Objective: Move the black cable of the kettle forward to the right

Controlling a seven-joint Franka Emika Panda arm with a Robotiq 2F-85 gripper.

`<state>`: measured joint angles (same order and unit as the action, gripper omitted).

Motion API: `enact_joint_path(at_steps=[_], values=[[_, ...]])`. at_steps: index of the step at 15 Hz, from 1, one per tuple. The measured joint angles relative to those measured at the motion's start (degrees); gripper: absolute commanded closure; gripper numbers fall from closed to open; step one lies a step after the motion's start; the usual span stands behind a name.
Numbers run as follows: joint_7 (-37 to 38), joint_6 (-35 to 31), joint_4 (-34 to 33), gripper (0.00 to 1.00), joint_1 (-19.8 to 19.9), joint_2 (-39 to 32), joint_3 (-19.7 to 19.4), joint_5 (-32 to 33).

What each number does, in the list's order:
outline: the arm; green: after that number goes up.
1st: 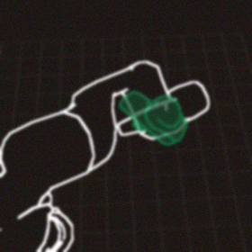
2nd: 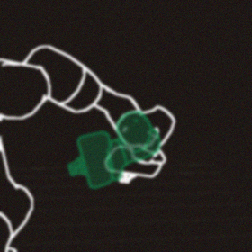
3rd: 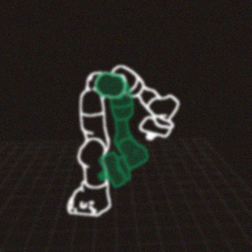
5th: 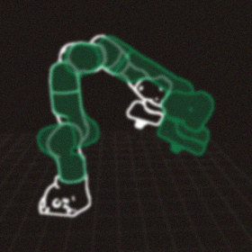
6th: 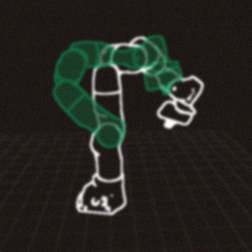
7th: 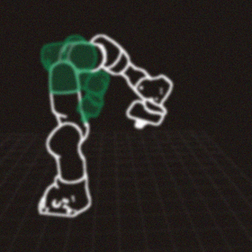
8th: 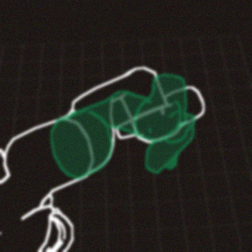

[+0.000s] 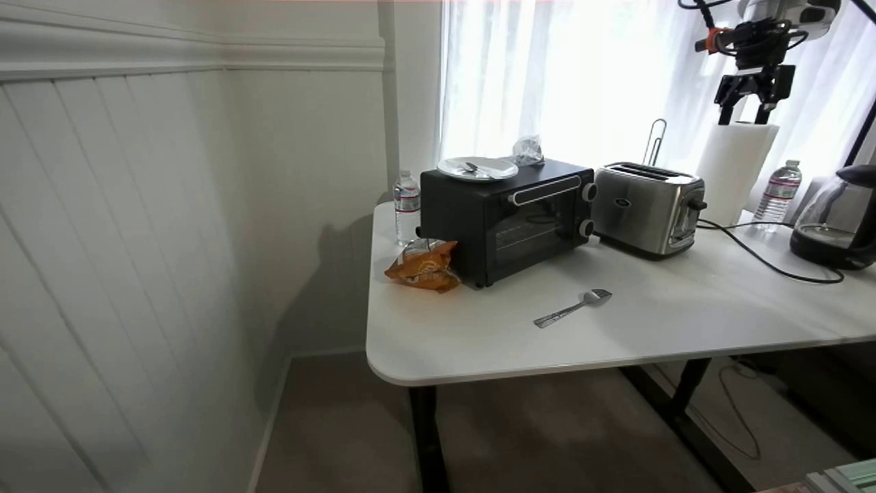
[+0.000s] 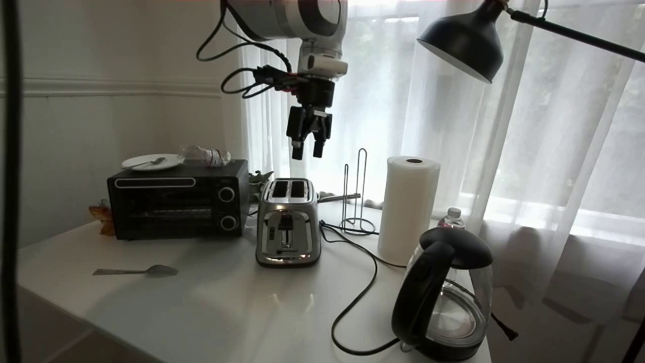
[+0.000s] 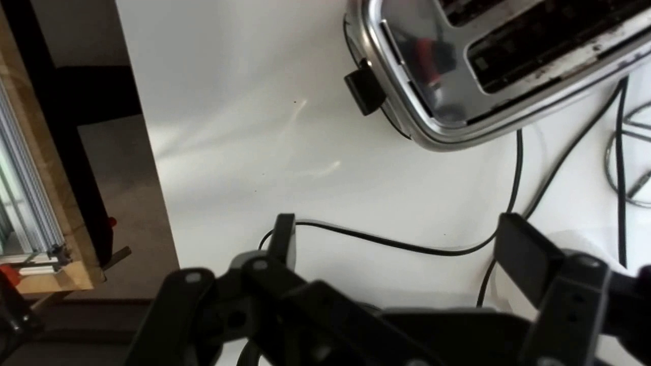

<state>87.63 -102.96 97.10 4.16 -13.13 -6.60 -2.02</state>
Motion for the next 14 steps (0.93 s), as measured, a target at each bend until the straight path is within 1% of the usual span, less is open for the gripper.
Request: enact_joint_path(at_steps=[8,12,14], values=[[-25.0,-1.1,21.1,0.0,0.3,19.1,-0.1,0.2],[-37.2,-1.4,29.5,0.0,0.3,26.7,-0.1,0.0],[-40.3,-1.5,32.0,0.0,0.4,29.3,-0.1,-0.1]])
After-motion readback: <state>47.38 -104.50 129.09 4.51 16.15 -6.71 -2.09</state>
